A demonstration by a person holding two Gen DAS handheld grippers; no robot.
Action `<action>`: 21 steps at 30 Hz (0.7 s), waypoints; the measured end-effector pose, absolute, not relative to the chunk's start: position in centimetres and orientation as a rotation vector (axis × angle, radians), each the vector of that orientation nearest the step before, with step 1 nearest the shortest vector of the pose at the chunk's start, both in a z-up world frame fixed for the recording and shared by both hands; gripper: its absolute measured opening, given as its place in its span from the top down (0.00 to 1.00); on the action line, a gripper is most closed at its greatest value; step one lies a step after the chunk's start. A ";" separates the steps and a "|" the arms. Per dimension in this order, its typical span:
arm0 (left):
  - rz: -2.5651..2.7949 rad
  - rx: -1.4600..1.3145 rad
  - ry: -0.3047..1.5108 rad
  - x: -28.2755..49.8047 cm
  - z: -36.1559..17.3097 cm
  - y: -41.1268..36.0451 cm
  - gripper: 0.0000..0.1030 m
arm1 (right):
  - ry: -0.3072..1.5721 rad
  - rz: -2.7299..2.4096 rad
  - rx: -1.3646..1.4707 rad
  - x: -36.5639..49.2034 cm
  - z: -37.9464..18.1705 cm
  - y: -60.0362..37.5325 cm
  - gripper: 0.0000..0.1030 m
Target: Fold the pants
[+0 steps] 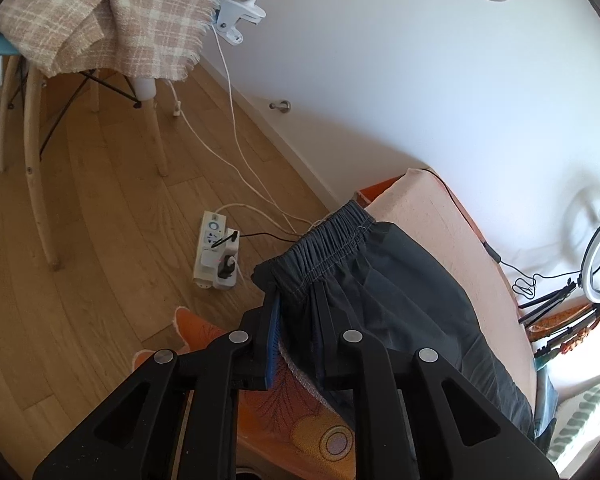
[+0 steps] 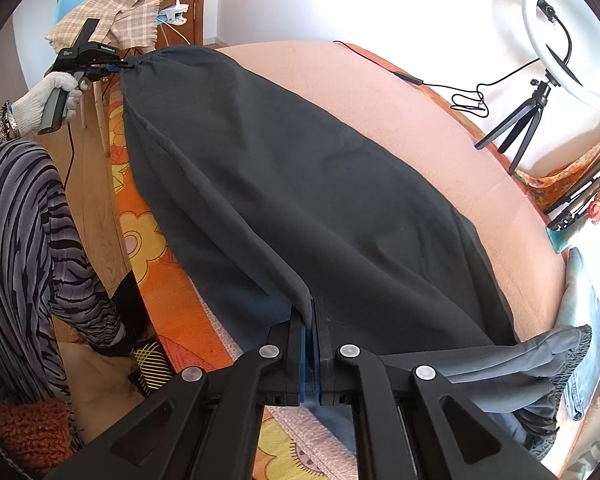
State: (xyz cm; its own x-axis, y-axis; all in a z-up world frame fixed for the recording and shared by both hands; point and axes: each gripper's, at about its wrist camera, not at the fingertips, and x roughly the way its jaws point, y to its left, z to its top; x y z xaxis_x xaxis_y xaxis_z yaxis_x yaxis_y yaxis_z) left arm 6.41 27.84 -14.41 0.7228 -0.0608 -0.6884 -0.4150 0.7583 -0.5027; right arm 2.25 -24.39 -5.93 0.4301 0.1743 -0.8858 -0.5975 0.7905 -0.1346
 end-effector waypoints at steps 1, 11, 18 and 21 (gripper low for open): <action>0.218 -0.674 0.746 6.1 -13.9 27.8 0.85 | 1.024 0.506 -0.455 2.2 -6.0 -24.5 0.96; 0.054 -0.447 0.660 4.6 -3.7 23.1 0.61 | 0.969 0.482 -0.173 0.6 -4.5 -27.9 0.64; -0.216 -0.345 0.635 6.2 3.9 14.7 0.48 | 0.920 0.368 -0.049 -0.4 -3.4 -31.9 0.51; -0.338 -0.289 0.655 7.3 5.5 10.0 0.40 | 0.904 0.297 0.016 -0.6 -2.9 -34.1 0.43</action>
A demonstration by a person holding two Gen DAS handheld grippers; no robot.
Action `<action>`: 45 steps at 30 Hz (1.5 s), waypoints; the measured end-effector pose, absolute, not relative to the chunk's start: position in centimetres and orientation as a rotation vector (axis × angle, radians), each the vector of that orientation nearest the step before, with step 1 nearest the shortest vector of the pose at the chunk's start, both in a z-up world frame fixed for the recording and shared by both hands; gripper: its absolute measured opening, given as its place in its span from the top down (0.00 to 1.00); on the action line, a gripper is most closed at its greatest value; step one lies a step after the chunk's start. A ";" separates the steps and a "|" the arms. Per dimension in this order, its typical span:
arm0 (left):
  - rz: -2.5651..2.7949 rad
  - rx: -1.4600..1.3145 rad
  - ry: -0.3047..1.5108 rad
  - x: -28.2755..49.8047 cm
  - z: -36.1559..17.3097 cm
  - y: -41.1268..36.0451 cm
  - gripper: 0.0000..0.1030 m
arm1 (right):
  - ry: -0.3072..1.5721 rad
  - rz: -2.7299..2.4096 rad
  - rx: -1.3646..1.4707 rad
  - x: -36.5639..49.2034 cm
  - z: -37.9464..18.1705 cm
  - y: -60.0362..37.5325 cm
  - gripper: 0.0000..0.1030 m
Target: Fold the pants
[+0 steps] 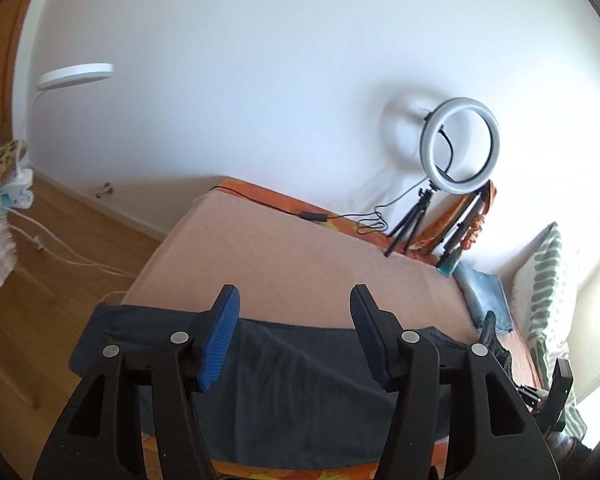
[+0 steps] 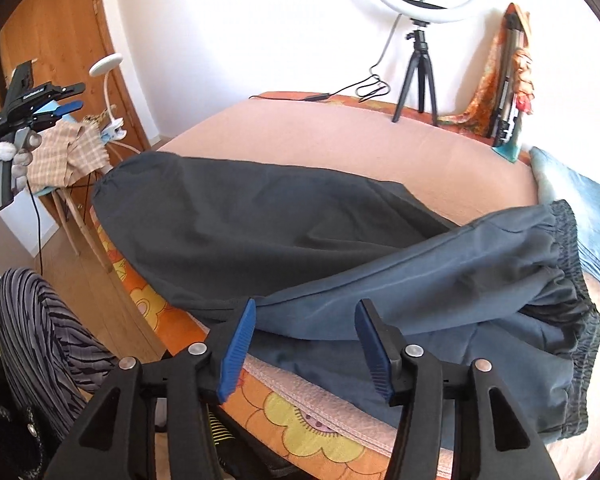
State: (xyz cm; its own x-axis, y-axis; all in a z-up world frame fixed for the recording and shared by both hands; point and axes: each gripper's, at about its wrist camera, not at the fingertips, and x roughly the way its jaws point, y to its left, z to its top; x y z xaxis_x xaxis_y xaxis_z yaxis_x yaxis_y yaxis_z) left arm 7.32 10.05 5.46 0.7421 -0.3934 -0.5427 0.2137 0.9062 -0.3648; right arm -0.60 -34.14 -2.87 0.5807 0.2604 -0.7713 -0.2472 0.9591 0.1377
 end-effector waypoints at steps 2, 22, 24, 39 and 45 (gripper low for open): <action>-0.417 -0.264 0.676 8.1 5.8 6.6 0.39 | 0.900 0.233 0.051 -0.8 -2.6 -35.9 0.40; -0.948 -0.115 1.013 10.5 -4.6 -27.7 0.39 | 0.912 -0.143 0.463 -3.0 -3.3 -54.1 0.30; -0.953 -0.098 1.032 11.0 -5.4 -29.5 0.39 | 0.910 -0.153 0.487 -3.4 -3.6 -54.9 0.30; -0.953 -0.003 1.100 14.1 -10.1 -37.7 0.42 | 1.068 -0.365 0.553 -4.8 -9.3 -62.8 0.32; -0.994 0.010 1.027 13.7 -9.6 -38.2 0.90 | 1.066 -0.312 0.546 -4.8 -9.7 -61.4 0.66</action>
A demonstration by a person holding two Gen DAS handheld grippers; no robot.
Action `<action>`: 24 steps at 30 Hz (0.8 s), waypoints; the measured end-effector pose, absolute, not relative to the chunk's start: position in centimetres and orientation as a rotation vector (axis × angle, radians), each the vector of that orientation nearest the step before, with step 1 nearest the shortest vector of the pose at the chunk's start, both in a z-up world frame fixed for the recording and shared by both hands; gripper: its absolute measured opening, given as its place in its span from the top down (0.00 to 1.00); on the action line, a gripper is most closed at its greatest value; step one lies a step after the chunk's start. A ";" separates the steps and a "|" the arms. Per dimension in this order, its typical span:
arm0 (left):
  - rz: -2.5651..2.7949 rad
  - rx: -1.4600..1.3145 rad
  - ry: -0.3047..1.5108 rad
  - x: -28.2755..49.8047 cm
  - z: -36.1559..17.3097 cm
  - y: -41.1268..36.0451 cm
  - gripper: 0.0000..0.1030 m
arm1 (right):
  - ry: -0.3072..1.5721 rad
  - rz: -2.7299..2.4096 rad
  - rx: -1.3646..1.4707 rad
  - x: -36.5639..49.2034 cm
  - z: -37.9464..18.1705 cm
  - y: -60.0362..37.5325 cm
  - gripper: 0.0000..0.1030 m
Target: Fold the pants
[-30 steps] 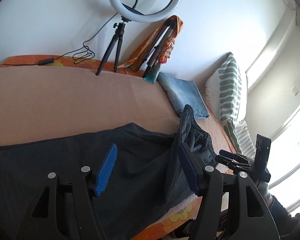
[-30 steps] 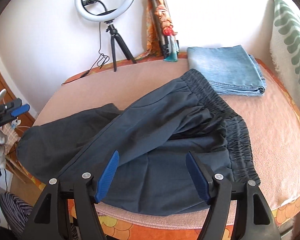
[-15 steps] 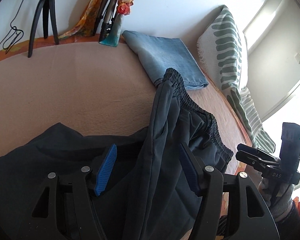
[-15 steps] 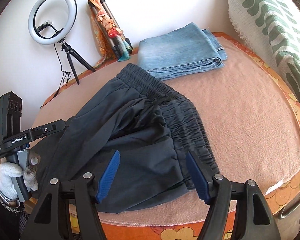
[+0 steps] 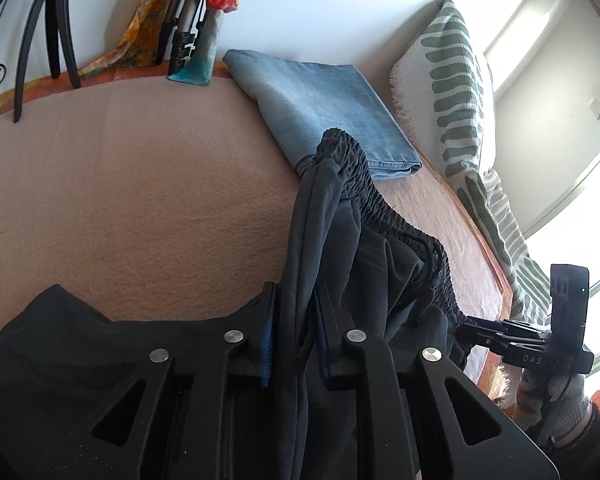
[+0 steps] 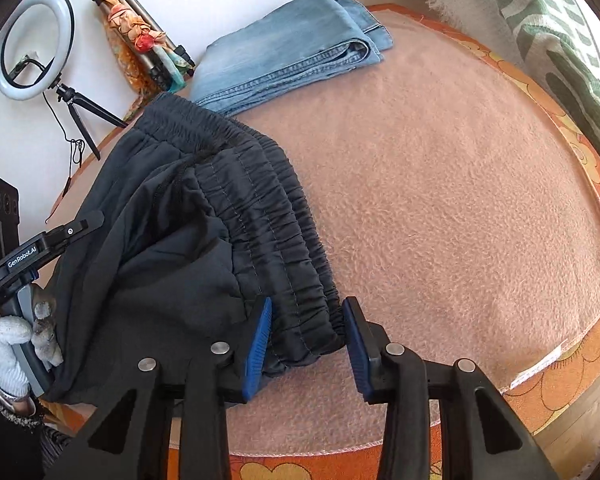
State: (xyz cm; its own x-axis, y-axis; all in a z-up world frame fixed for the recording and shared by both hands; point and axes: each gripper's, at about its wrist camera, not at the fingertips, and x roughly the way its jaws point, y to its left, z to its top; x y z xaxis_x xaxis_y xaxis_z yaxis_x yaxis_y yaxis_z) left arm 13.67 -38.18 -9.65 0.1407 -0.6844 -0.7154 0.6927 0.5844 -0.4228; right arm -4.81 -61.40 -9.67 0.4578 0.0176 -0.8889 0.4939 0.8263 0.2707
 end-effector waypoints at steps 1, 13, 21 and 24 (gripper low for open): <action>-1.002 0.005 1.013 13.6 -9.4 -38.3 0.91 | 1.063 -0.301 0.546 -4.8 -9.6 -61.2 0.75; -1.212 0.054 0.911 8.0 -6.0 -39.1 0.96 | 0.920 -0.315 0.466 -7.4 -5.0 -61.4 0.93; -1.395 0.237 0.921 0.3 -7.4 -40.6 0.96 | 0.765 -0.236 0.724 -8.5 -3.6 -64.6 0.52; -1.396 0.285 0.950 -0.7 -8.7 -40.9 0.96 | 0.715 -0.175 0.846 -8.5 -3.6 -65.6 0.40</action>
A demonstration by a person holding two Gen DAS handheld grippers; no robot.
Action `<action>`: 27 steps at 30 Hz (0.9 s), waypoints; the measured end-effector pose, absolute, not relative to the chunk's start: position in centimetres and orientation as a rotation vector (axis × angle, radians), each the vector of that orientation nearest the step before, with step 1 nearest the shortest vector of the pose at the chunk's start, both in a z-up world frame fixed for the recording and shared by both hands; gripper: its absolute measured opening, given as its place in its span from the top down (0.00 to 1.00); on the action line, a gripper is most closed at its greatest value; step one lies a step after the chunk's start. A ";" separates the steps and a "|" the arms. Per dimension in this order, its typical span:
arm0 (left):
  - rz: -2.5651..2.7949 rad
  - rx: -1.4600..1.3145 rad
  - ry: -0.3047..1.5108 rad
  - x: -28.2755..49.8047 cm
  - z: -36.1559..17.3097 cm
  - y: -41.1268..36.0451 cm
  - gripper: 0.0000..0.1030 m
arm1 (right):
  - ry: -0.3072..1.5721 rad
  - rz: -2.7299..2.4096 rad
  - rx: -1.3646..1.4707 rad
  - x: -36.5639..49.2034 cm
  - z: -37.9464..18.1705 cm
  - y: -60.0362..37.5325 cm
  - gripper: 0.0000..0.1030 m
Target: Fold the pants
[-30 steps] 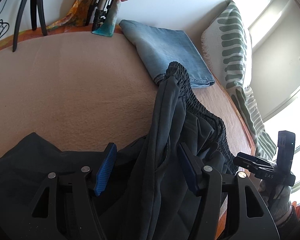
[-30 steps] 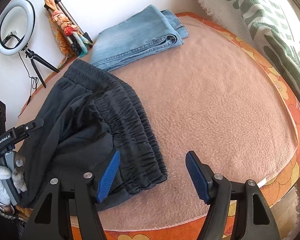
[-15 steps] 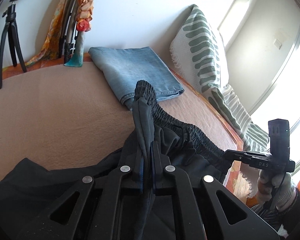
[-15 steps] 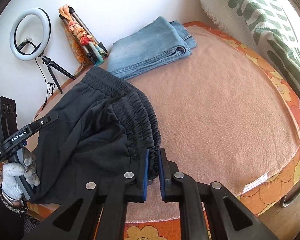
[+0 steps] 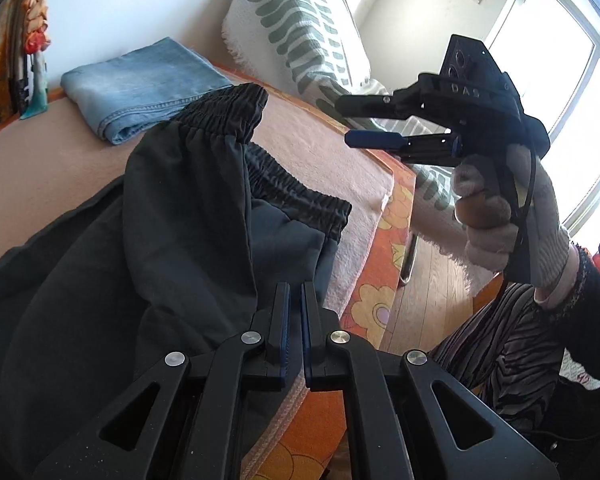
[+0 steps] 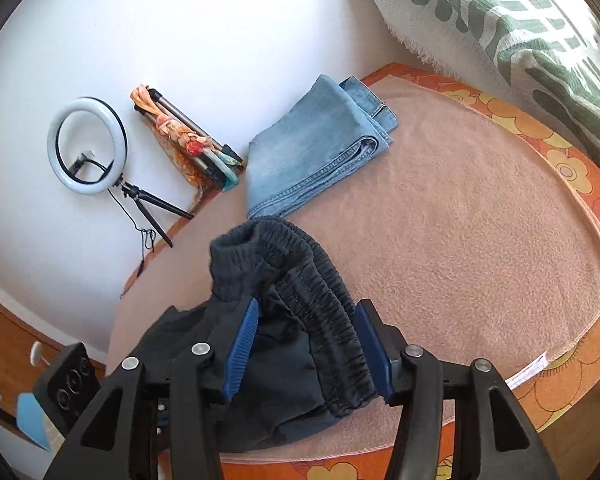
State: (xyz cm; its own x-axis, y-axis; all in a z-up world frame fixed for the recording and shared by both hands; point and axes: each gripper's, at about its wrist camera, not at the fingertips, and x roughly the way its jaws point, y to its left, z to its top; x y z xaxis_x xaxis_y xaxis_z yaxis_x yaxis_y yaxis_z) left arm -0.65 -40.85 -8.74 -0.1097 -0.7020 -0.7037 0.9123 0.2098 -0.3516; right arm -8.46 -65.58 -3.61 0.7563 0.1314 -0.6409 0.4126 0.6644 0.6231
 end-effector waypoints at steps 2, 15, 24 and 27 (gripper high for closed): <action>-1.375 0.308 0.960 -0.7 -9.4 -40.8 0.96 | 0.733 -0.147 0.888 -7.8 -4.2 -65.8 0.38; -1.245 0.253 0.913 1.9 -6.6 -37.5 0.64 | 0.844 -0.130 0.829 0.9 -5.8 -62.7 0.28; -1.079 0.169 1.023 7.1 -9.4 -31.9 0.58 | 0.765 -0.127 0.876 -0.4 -4.8 -63.0 0.87; -1.051 0.142 1.060 8.1 -10.4 -30.8 0.58 | 0.660 -0.098 0.906 -4.1 -1.6 -62.8 0.87</action>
State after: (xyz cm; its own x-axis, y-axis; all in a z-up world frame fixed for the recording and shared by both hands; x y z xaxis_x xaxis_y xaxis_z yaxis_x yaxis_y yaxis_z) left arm 8.08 -30.77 -10.39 0.0793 -0.6369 -0.7668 0.7614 0.5352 -0.3658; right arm -4.08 -62.84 -1.61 0.7997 0.1901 -0.5695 0.3476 0.6269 0.6973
